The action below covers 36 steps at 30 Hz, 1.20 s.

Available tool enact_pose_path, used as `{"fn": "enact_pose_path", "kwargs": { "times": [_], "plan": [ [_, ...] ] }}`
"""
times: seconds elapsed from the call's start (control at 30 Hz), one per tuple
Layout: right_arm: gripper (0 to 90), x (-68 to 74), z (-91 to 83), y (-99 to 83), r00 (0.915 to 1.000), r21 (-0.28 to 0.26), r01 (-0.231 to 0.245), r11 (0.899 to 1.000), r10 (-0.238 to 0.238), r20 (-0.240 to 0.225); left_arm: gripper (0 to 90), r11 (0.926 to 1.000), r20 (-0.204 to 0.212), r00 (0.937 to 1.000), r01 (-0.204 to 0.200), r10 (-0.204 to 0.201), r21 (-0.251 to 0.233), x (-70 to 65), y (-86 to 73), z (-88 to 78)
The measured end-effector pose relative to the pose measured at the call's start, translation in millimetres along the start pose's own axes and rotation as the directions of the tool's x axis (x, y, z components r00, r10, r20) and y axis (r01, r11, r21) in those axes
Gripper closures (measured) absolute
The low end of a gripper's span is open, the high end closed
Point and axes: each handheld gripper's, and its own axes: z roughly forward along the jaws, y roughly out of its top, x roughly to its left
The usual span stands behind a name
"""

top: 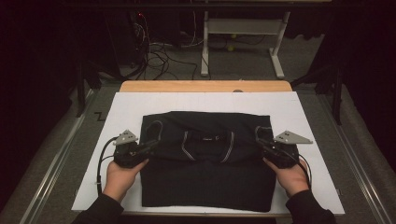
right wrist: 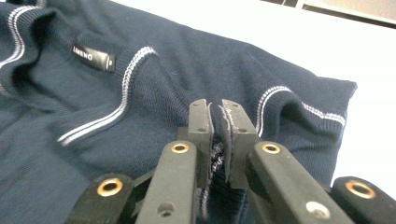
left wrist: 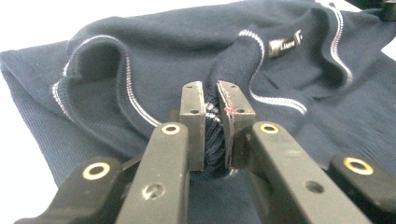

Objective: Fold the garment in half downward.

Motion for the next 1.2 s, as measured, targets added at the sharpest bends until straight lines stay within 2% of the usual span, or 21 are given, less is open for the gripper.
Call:
{"fn": "enact_pose_path", "kwargs": {
  "times": [0.1,0.2,0.37,0.63,0.83,1.03,1.2],
  "plan": [
    [84.0,5.0,-11.6,-13.1,1.0000,-0.021,-0.003,1.000,0.003,-0.009,77.9,0.9999,0.002,1.0000,-0.003,0.003,0.016,-3.9,-12.8,-5.3],
    [84.4,10.2,-20.1,-29.4,0.9999,-0.018,0.002,1.000,-0.002,-0.012,77.9,0.9992,0.015,0.9999,-0.005,0.004,0.039,-8.6,-26.2,-8.5],
    [84.7,17.6,-33.1,-46.5,0.9998,-0.024,0.012,1.000,-0.013,-0.018,77.9,0.9994,0.035,0.9994,-0.009,0.008,0.034,-15.6,-35.5,-16.4],
    [84.7,23.0,-49.1,-58.5,0.9993,-0.038,0.019,0.999,-0.020,-0.031,77.8,0.9993,0.050,0.9985,-0.023,0.021,0.029,-25.1,-46.3,-27.4],
    [84.6,31.3,-57.3,-65.6,0.9980,-0.031,0.051,0.998,-0.052,-0.036,77.7,0.9993,0.061,0.9981,-0.006,0.003,0.037,-26.2,-55.0,-34.3],
    [84.5,37.6,-66.8,-70.5,0.9967,-0.037,0.072,0.997,-0.073,-0.035,77.6,0.9976,0.062,0.9978,-0.026,0.022,0.065,-30.9,-64.4,-38.6],
    [84.5,40.8,-72.5,-73.7,0.9957,-0.041,0.082,0.996,-0.084,-0.039,77.4,0.9968,0.062,0.9974,-0.042,0.037,0.068,-35.9,-67.3,-42.5]
  ]
}}
